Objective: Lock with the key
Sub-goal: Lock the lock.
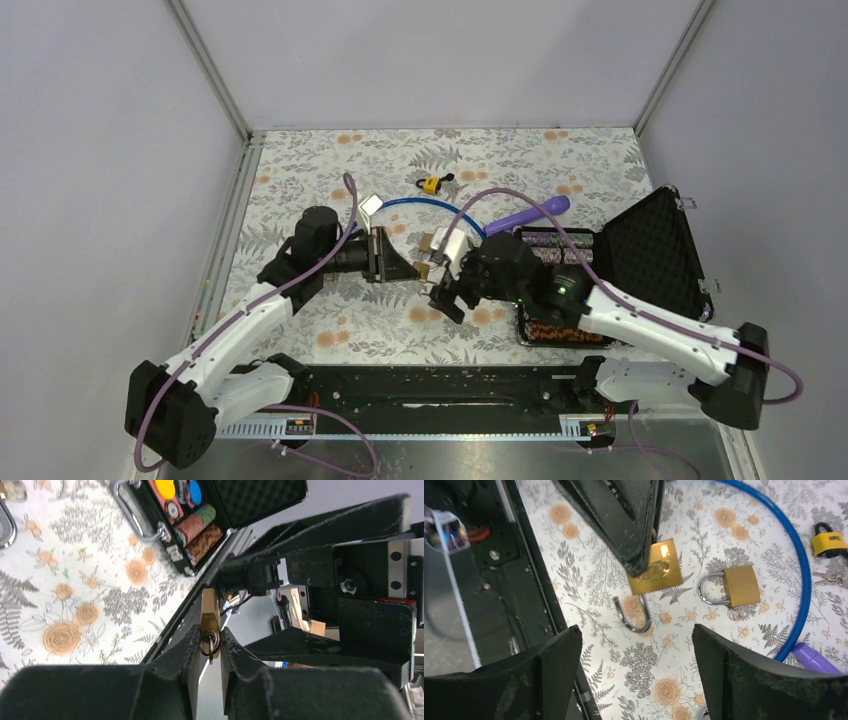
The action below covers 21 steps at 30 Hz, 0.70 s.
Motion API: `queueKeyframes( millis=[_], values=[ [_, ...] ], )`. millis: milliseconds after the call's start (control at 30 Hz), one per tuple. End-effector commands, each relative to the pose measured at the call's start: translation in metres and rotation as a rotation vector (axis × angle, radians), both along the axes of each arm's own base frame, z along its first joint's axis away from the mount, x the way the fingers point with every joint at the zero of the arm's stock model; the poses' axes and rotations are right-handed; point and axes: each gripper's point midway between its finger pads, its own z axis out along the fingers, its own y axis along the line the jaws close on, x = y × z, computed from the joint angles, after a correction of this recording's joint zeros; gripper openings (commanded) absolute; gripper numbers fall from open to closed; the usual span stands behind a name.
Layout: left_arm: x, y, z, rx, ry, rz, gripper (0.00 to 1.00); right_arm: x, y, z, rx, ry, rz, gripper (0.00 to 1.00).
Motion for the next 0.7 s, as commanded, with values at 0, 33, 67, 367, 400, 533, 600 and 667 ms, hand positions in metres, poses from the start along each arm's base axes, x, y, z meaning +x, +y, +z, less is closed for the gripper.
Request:
queueKeyframes(
  millis=[0,33,67,367,400,533,600,667],
  values=[
    [0.016,-0.004,0.059,-0.089,-0.143,0.041,0.0,-0.002,-0.005,0.046,0.211,0.007,-0.094,0.86],
    [0.015,-0.004,0.063,-0.099,-0.142,0.036,0.0,-0.004,-0.006,0.051,0.235,0.02,-0.097,0.85],
    [0.014,-0.005,0.066,-0.106,-0.141,0.03,0.0,-0.006,-0.006,0.054,0.249,0.027,-0.095,0.83],
    [-0.005,0.0,0.098,-0.17,-0.189,-0.011,0.0,0.014,-0.016,0.073,0.48,0.121,-0.228,0.74],
    [-0.008,0.0,0.101,-0.179,-0.195,-0.018,0.0,0.014,-0.014,0.073,0.498,0.136,-0.221,0.72],
    [-0.015,0.001,0.108,-0.205,-0.209,-0.042,0.0,0.011,-0.005,0.076,0.52,0.17,-0.182,0.64],
    [-0.017,0.001,0.11,-0.212,-0.211,-0.049,0.0,0.011,-0.001,0.076,0.532,0.183,-0.174,0.61],
    [-0.018,0.001,0.111,-0.217,-0.204,-0.048,0.0,0.009,0.003,0.079,0.553,0.196,-0.148,0.58]
  ],
)
